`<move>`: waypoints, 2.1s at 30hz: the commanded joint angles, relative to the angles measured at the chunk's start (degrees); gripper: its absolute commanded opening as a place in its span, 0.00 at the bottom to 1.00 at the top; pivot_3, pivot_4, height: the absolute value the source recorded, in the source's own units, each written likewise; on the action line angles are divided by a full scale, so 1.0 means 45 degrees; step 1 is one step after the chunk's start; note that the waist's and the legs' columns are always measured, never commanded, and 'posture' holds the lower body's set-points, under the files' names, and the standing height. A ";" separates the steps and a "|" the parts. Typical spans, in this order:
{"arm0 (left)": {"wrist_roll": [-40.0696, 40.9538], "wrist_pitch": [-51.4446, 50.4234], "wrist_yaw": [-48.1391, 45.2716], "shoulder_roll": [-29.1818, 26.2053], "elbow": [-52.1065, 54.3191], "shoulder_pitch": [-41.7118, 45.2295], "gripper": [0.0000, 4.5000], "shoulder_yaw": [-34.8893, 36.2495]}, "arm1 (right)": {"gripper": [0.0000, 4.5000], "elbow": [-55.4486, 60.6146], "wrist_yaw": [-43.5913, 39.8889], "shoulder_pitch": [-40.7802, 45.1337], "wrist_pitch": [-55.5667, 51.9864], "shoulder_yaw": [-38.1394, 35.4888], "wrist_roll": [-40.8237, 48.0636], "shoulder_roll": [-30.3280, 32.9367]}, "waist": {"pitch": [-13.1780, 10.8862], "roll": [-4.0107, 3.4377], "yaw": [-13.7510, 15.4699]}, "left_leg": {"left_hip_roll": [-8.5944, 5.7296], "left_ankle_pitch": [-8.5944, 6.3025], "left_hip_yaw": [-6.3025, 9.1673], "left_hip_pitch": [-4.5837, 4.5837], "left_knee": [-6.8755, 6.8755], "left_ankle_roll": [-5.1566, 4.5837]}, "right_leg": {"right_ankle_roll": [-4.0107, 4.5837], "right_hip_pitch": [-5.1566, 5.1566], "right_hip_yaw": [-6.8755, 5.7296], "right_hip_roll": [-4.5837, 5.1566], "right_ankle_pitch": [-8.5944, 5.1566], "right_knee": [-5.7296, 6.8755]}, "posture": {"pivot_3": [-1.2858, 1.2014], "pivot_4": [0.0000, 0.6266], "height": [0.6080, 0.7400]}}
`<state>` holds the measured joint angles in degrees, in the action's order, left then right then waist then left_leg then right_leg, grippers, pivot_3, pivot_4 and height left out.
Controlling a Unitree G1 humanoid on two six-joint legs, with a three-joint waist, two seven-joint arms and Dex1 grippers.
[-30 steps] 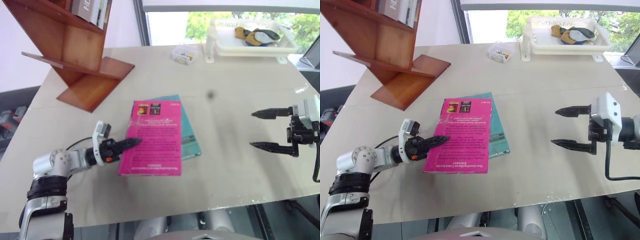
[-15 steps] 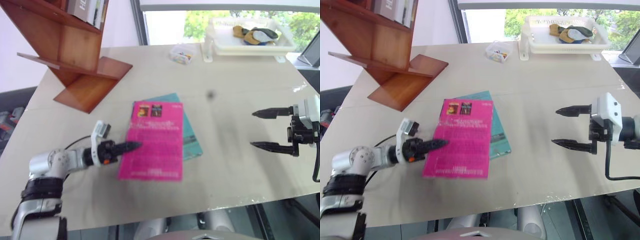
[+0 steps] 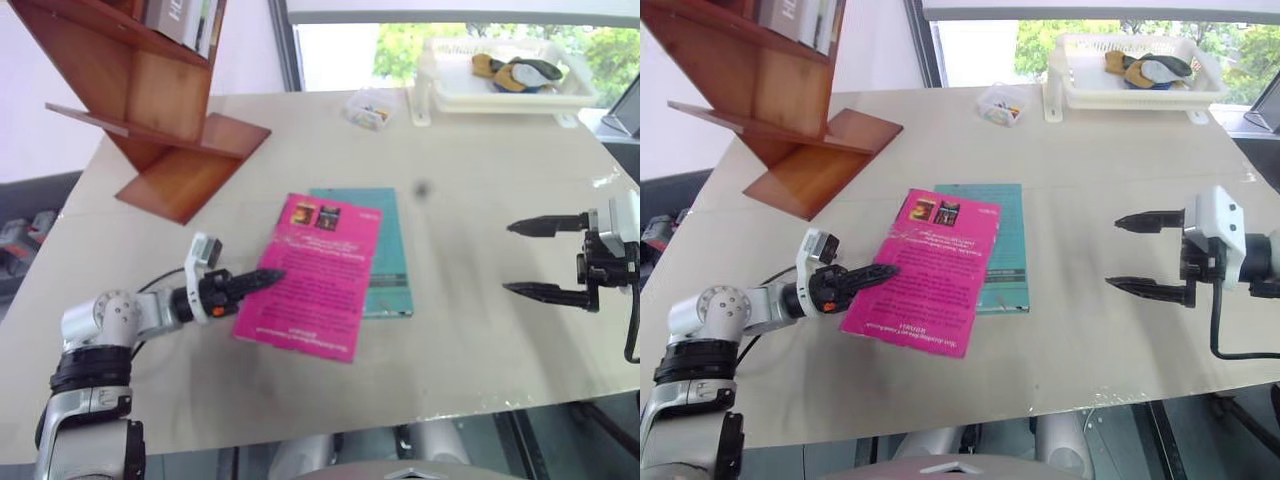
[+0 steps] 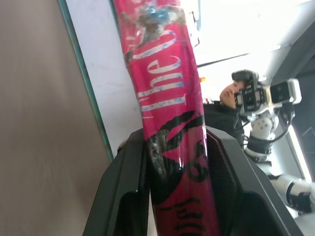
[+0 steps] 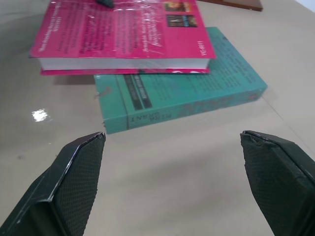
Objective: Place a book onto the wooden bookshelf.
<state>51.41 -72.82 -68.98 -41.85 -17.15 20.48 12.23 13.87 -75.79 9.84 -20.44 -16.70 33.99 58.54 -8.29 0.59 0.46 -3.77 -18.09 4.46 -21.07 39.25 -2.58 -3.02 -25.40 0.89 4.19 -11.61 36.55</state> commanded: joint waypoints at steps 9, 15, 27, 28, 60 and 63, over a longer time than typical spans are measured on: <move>0.0371 0.0076 0.0203 0.0142 -0.0639 0.0389 0.36 0.1102 | 1.00 0.0220 0.0135 -0.0007 0.0284 -0.0337 0.0082 -0.0003 | -0.0002 0.0003 0.0034 | -0.0002 0.0001 0.0000 0.0002 0.0012 0.0000 | 0.0000 0.0004 0.0000 0.0002 0.0000 0.0006 | 0.52 0.24 1.00; 0.0606 -0.0133 0.0485 0.0307 -0.0458 0.0392 0.11 0.1320 | 1.00 0.0229 0.0169 0.0020 0.0237 -0.0375 0.0153 -0.0022 | -0.0002 0.0002 0.0045 | -0.0001 0.0000 0.0003 0.0000 0.0008 0.0001 | 0.0000 0.0003 -0.0004 0.0001 0.0000 0.0003 | 0.52 0.24 1.00; 0.0516 0.1403 0.1232 -0.0108 0.1538 0.2142 0.11 0.1962 | 1.00 -0.0173 0.0199 0.0674 -0.1415 -0.1477 0.3240 -0.0832 | -0.0009 0.0014 0.0081 | -0.0001 0.0001 0.0014 -0.0010 0.0016 0.0001 | 0.0000 0.0005 -0.0016 0.0010 0.0001 -0.0001 | 0.52 0.24 1.00; 0.0226 0.1868 0.1230 -0.0332 0.1815 0.2439 0.11 0.1837 | 1.00 -0.0242 0.0089 0.0668 -0.1659 -0.1683 0.3694 -0.0908 | -0.0008 0.0012 0.0066 | -0.0001 0.0001 0.0013 -0.0010 0.0016 0.0001 | 0.0000 0.0004 -0.0017 0.0010 0.0001 -0.0001 | 0.52 0.24 1.00; -1.1601 2.7403 0.1221 -0.5177 -0.5575 0.8766 0.11 -0.1522 | 1.00 -0.3774 -0.0765 0.2849 -0.2612 -0.2506 0.5181 -0.1921 | -0.0019 0.0024 -0.0119 | -0.0010 -0.0004 -0.0004 -0.0056 0.0012 -0.0013 | -0.0007 -0.0032 -0.0084 -0.0027 0.0004 -0.0011 | 0.52 0.24 1.00; -1.1461 2.7646 0.1240 -0.5253 -0.6342 0.8899 0.11 -0.1593 | 1.00 -0.3811 -0.0806 0.2862 -0.2582 -0.2542 0.5093 -0.1994 | -0.0019 0.0024 -0.0135 | -0.0014 -0.0006 -0.0006 -0.0056 0.0016 -0.0018 | -0.0007 -0.0033 -0.0086 -0.0035 0.0004 -0.0001 | 0.52 0.24 1.00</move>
<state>-1.26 50.28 -64.59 -63.83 -44.73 58.32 3.91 -3.56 -78.70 21.68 -33.10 -26.90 56.54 49.30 -8.38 0.70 -0.15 -3.84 -18.11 4.43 -21.33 39.33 -2.66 -3.06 -25.55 0.49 4.03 -11.59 36.57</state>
